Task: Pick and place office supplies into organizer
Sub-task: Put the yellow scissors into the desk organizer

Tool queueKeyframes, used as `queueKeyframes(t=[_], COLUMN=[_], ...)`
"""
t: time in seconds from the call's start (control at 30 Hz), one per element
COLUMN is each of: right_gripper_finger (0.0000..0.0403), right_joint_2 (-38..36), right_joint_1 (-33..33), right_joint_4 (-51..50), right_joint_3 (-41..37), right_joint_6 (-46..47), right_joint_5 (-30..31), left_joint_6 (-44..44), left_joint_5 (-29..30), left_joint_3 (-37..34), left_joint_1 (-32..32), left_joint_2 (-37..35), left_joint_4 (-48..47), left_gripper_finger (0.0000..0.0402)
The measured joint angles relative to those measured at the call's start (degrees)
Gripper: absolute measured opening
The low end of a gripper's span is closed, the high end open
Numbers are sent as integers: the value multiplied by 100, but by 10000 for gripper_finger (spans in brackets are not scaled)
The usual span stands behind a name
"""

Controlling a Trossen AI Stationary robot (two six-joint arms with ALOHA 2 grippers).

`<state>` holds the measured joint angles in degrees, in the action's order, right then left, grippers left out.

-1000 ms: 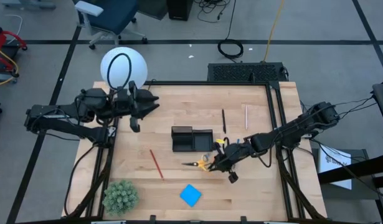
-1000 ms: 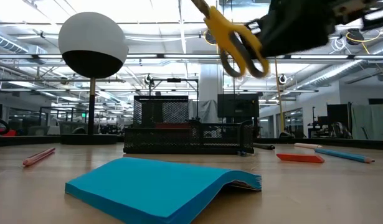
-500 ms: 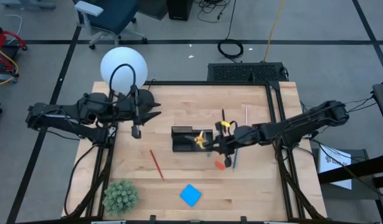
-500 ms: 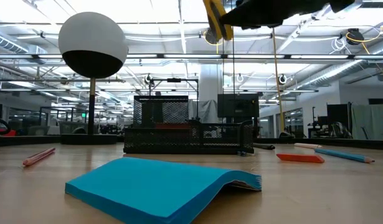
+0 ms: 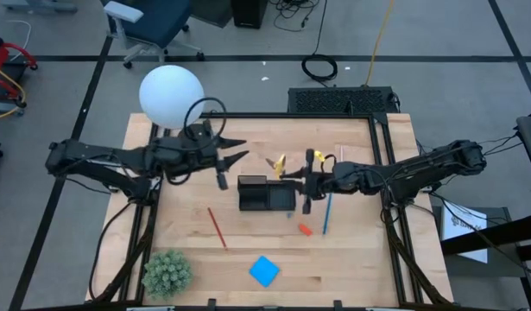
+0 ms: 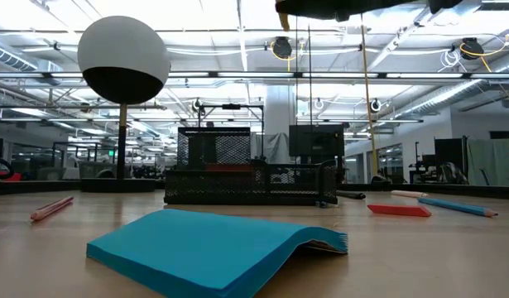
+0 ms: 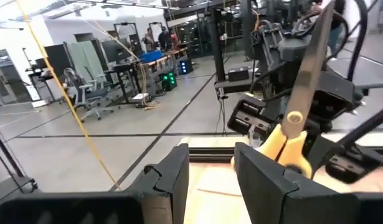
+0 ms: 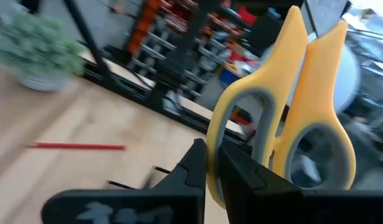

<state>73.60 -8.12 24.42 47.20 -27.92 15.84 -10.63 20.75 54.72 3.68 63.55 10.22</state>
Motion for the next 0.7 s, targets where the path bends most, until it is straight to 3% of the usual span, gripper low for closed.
queueKeyframes(t=[0.17, 0.37, 0.53, 0.7], right_gripper_finger=[13, 13, 13, 14], right_joint_2=[0, 0, 2, 87], right_joint_1=[30, 35, 108, 216], right_joint_4=[261, 668, 949, 1216], right_joint_3=[0, 0, 0, 0], right_joint_6=[-281, -459, -468, -449], right_joint_5=[802, 1506, 1578, 1574], left_joint_6=[-171, -138, 335, 365], left_joint_5=[448, 481, 479, 443], left_joint_3=[0, 0, 0, 0], left_joint_1=[-2, -2, -2, -2], left_joint_2=[296, 550, 789, 1043], left_joint_4=[491, 1204, 1670, 2103], left_gripper_finger=[136, 195, 246, 267])
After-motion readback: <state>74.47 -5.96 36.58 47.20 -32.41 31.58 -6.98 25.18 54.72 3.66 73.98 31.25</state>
